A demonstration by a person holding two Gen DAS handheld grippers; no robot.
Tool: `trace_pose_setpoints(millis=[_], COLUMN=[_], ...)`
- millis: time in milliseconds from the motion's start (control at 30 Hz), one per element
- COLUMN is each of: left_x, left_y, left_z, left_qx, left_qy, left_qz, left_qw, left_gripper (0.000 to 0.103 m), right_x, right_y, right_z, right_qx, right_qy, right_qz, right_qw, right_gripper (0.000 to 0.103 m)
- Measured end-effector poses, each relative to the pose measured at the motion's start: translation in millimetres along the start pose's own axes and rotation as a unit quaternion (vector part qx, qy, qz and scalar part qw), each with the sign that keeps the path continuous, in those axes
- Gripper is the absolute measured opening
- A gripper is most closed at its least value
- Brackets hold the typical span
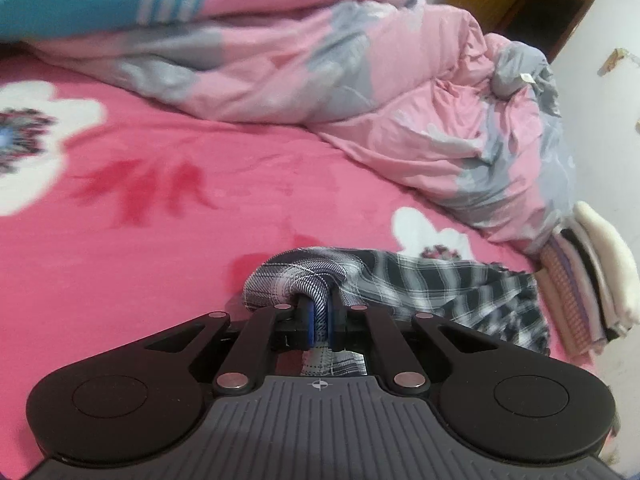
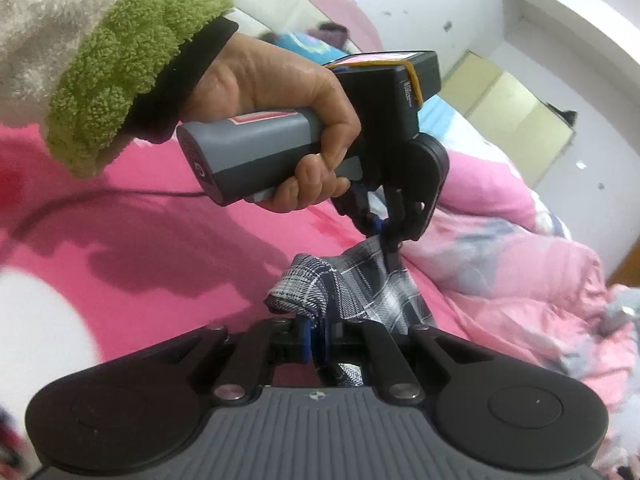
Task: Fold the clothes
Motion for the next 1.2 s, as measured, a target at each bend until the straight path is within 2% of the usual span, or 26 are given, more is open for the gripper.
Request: trace_pose_setpoints(millis=[200, 300, 367, 433, 500, 533, 567, 600, 767, 900, 1000, 1100, 1167, 1200], left_x=[58, 64, 59, 53, 54, 56, 59, 66, 122, 189, 250, 310, 331, 333], left_y=[2, -6, -10, -11, -8, -6, -5, -2, 10, 16, 23, 27, 20, 13], left_z=[78, 121, 137, 145, 145, 145, 145, 143, 130, 120, 115, 107, 100, 96], left_qx=[0.017, 0.045, 0.056, 0.068, 0.073, 0.074, 0.074, 0.071, 0.085, 0.086, 0.069, 0.041, 0.020, 0.014], left_qy=[0.076, 0.113, 0.116, 0.115, 0.129, 0.139, 0.150, 0.158, 0.150, 0.172, 0.205, 0.253, 0.270, 0.272], left_qz=[0.002, 0.024, 0.045, 0.059, 0.066, 0.069, 0.069, 0.064, 0.016, -0.035, -0.083, -0.136, -0.160, -0.163], left_qw=[0.9970, 0.9923, 0.9907, 0.9893, 0.9867, 0.9851, 0.9835, 0.9828, 0.9849, 0.9808, 0.9726, 0.9569, 0.9494, 0.9485], left_gripper=[0.003, 0.003, 0.006, 0.012, 0.023, 0.036, 0.047, 0.048, 0.049, 0.049, 0.049, 0.051, 0.057, 0.057], right_x=[3, -13, -28, -41, -42, -38, -34, -30, 17, 58, 86, 110, 127, 129], right_y=[57, 78, 85, 85, 81, 79, 76, 74, 60, 42, 21, -4, -29, -45], right_z=[51, 71, 78, 76, 68, 62, 57, 51, -17, -75, -116, -153, -174, -182], right_qx=[-0.012, -0.033, -0.054, -0.087, -0.125, -0.143, -0.161, -0.179, -0.245, -0.306, -0.344, -0.378, -0.403, -0.420], right_qy=[0.079, 0.117, 0.136, 0.155, 0.177, 0.186, 0.194, 0.203, 0.196, 0.185, 0.168, 0.148, 0.124, 0.113], right_qz=[-0.045, -0.050, -0.042, -0.029, -0.024, -0.025, -0.027, -0.029, -0.087, -0.126, -0.139, -0.138, -0.131, -0.119], right_qw=[0.996, 0.991, 0.988, 0.984, 0.976, 0.972, 0.967, 0.962, 0.946, 0.925, 0.913, 0.903, 0.897, 0.893], right_gripper=[0.006, 0.006, 0.006, 0.007, 0.016, 0.021, 0.032, 0.042, 0.061, 0.065, 0.066, 0.066, 0.067, 0.067])
Point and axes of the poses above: each gripper's, at about its wrist camera, not at the fingertips, and x roughly against the way its jaws point, z to its left, y to its top, the point moved 9 cm from there along -x, roughly the way its jaws point, and after that the axes turned 2 degrees about -y, right-handed, at the moved point
